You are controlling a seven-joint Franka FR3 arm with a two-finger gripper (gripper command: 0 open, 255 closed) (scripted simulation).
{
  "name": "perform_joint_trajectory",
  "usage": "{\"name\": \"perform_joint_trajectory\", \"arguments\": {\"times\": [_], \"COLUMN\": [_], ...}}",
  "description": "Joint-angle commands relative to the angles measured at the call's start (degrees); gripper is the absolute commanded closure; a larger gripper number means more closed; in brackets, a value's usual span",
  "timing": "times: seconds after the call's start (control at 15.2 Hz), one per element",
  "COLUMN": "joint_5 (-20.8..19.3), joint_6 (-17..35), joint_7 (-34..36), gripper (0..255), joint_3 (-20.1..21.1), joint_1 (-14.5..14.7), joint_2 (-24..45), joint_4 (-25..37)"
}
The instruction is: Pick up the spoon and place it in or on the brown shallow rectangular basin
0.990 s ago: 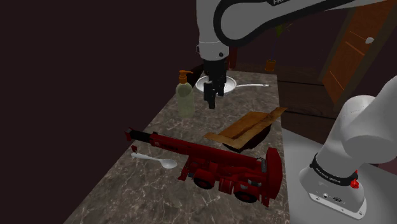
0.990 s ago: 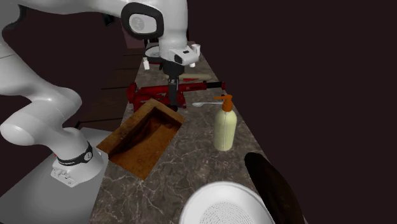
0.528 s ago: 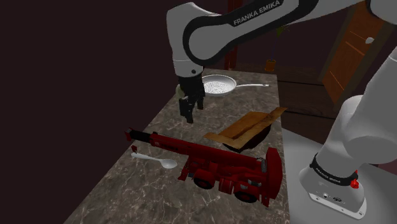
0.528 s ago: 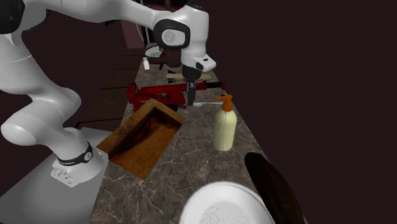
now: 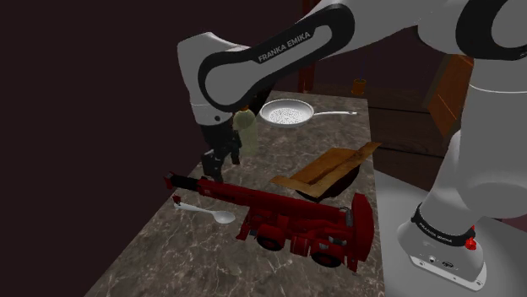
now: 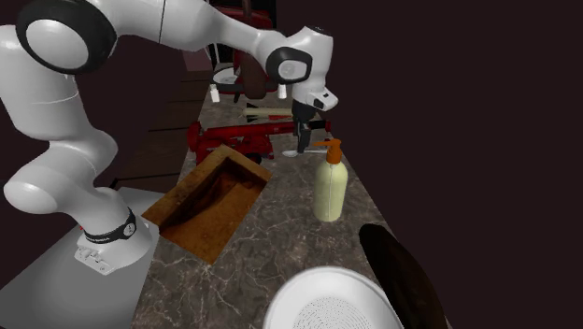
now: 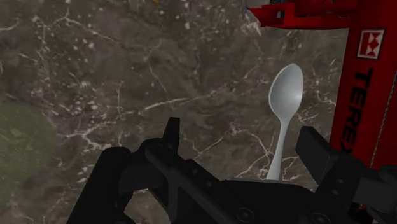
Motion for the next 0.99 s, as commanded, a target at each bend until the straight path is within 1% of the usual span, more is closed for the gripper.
{"name": "perform_joint_trajectory", "arguments": {"times": [0.0, 0.46, 0.92], "joint_5": [-1.1, -4.1, -4.3], "joint_6": [-0.2, -3.8, 1.1], "joint_7": [1.1, 3.8, 4.0], "gripper": [0, 0, 0], "joint_3": [0.3, 0.5, 0.4], "joint_1": [1.4, 7.2, 7.4], "joint_2": [4.9, 20.9, 21.7], "joint_4": [4.7, 23.4, 19.3]}}
